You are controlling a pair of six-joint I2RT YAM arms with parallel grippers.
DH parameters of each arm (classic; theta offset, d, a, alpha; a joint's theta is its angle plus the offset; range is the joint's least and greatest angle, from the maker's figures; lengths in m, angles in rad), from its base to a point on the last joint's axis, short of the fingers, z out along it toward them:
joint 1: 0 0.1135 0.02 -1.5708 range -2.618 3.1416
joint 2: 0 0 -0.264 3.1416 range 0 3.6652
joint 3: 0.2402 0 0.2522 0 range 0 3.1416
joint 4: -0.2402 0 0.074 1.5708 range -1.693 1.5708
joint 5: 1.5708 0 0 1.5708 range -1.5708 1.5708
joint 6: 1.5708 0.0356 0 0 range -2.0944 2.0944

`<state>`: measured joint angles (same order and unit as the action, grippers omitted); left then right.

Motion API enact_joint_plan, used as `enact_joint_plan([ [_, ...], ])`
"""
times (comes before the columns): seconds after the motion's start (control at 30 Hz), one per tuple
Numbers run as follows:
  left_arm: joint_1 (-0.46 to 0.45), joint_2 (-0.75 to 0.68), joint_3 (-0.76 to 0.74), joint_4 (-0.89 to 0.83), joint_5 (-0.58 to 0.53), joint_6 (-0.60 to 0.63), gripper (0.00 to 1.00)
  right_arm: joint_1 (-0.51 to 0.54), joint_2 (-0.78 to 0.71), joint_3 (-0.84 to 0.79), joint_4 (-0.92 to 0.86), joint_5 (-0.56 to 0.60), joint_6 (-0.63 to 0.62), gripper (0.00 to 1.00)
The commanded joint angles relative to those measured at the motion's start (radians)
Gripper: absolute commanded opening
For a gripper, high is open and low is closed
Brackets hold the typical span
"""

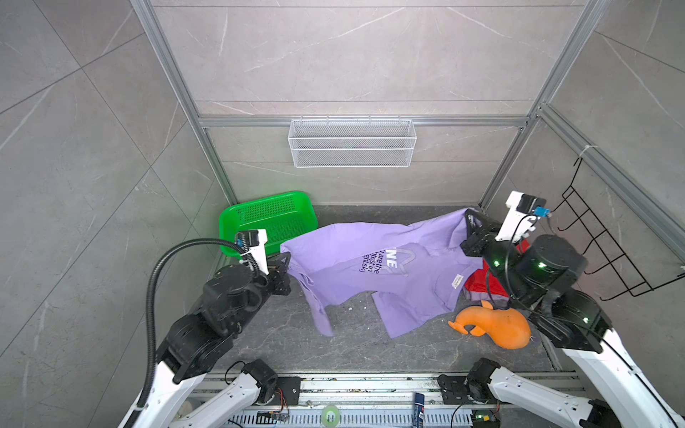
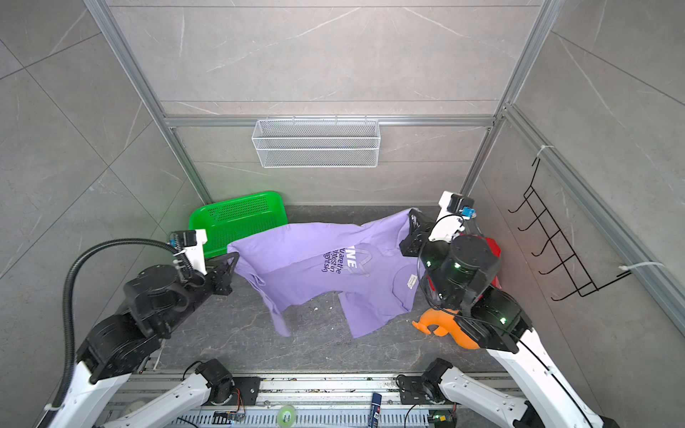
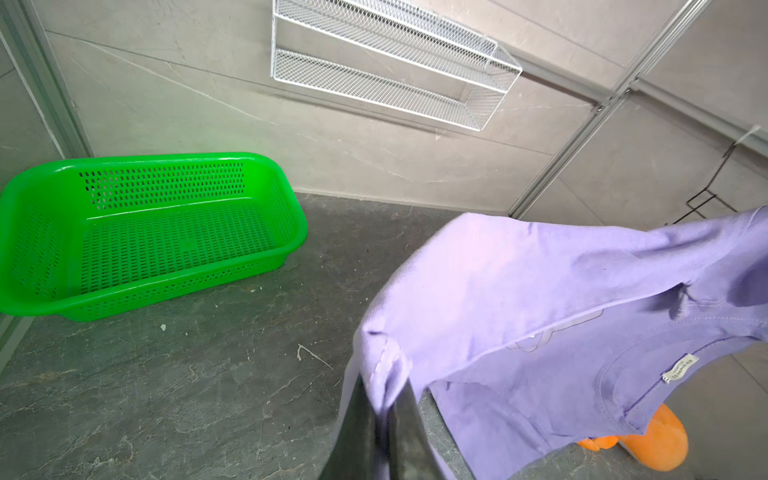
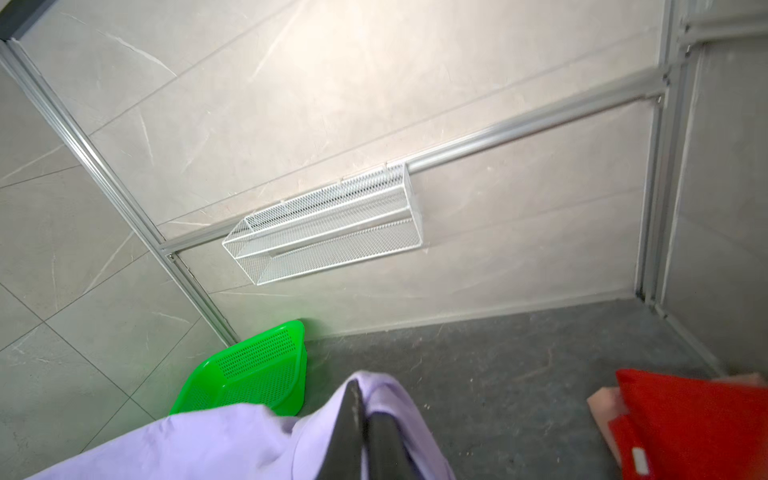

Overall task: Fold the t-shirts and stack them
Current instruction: 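Lift the lavender shirt with both grippers and stretch it apart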

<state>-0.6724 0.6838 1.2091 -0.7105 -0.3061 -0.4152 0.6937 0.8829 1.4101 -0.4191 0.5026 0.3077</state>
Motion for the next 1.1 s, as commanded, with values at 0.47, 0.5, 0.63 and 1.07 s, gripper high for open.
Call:
enact_joint_plan([
  [0.47,0.0,-0.041,0.049,-0.06,0.042,0.026,0.0,0.003,0.037,0.265,-0.097,-0.146,-0.131,0.0],
  [0.5,0.0,-0.047,0.044,-0.065,0.042,0.019,0.0,0.003,0.024,0.255,-0.096,-0.159,-0.123,0.0],
  [0.63,-0.001,-0.068,0.023,-0.085,0.06,-0.009,0.0,0.004,-0.018,0.232,-0.104,-0.185,-0.095,0.0],
  [1.07,0.0,0.022,-0.12,-0.014,-0.114,-0.027,0.0,0.002,0.183,0.192,0.001,0.029,-0.224,0.0],
])
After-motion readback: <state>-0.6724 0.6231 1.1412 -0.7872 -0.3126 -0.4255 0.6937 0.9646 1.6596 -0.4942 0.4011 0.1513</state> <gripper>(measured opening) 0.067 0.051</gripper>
